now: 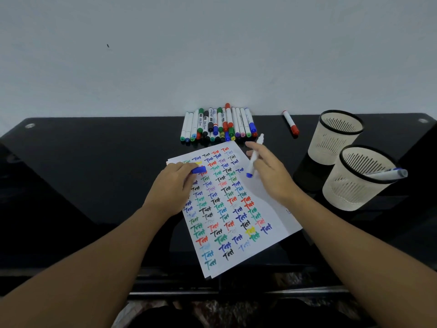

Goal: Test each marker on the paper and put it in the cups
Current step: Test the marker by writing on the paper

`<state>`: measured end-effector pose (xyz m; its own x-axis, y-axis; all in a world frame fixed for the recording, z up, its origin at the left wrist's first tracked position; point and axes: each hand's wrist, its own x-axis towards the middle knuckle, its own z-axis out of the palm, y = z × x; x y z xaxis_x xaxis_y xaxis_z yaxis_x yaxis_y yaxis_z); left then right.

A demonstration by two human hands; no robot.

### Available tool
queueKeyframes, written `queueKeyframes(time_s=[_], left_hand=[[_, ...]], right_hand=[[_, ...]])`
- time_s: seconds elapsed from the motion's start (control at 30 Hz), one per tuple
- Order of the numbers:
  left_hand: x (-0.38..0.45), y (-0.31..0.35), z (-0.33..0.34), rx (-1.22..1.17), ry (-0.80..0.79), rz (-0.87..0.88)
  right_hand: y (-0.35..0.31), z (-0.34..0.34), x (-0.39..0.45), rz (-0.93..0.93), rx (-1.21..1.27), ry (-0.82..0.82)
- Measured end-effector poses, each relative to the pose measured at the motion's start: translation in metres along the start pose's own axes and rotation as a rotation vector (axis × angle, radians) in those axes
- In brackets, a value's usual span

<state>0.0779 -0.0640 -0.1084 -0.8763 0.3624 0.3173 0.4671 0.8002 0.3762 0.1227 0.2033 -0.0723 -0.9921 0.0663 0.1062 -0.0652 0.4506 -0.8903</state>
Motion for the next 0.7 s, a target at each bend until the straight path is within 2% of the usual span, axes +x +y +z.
queueKeyframes(time_s=[0.07, 0.17, 0.23, 0.33, 0.7], left_hand=[[-0.002, 0.003, -0.001, -0.006, 0.005, -0.016], [-0.003, 0.006, -0.004, 0.009, 0.018, -0.044], [-0.003, 0.006, -0.004, 0.024, 0.023, -0.047], [-0.002, 0.004, -0.003, 0.028, 0.024, -0.047], [-0.003, 0.003, -0.002, 0.026, 0.033, 0.008]], right_hand=[[-0.005, 0.001, 0.003, -0.021, -0.004, 0.078], [-0.012, 0.004, 0.007, -0.046, -0.09, -0.066], [-0.016, 0.008, 0.007, -0.062, -0.325, -0.194], [-0.015, 0.015, 0.01, -0.115, -0.611, -0.219], [-0.01, 0.024, 0.015, -0.176, -0.646, -0.199]])
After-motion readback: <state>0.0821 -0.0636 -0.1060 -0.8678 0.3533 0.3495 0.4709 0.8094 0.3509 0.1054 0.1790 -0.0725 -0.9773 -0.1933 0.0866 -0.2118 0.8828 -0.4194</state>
